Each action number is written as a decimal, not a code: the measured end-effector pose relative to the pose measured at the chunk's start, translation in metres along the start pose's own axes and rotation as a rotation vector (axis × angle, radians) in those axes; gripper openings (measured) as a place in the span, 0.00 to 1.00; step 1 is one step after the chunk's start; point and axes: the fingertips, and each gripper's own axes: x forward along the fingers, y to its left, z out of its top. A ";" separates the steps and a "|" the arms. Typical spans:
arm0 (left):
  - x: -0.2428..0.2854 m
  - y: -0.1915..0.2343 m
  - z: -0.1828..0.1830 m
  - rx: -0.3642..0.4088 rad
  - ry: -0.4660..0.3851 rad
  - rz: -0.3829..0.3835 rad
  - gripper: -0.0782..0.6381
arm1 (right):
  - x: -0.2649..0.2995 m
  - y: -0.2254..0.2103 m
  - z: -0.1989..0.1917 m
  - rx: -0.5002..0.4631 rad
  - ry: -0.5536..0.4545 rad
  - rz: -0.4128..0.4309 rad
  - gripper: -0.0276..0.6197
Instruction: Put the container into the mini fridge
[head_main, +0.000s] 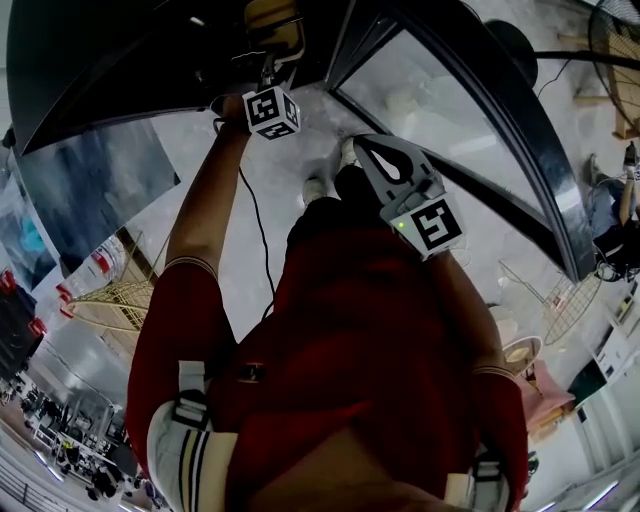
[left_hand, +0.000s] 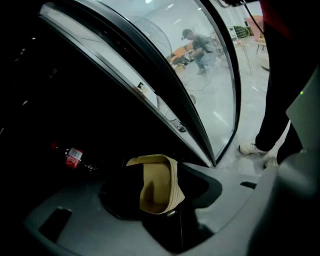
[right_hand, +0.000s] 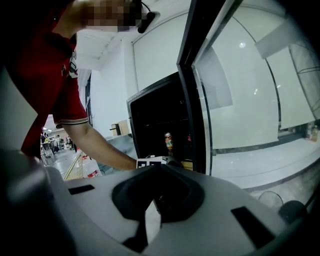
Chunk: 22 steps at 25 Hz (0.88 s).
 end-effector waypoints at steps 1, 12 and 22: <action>-0.007 0.003 0.003 -0.023 -0.015 0.012 0.38 | 0.000 0.000 0.002 0.002 -0.004 -0.003 0.04; -0.117 0.027 0.058 -0.396 -0.276 0.126 0.37 | -0.007 0.012 0.026 0.012 -0.071 -0.020 0.04; -0.235 0.051 0.106 -0.685 -0.521 0.188 0.31 | -0.021 0.026 0.069 0.026 -0.192 -0.025 0.04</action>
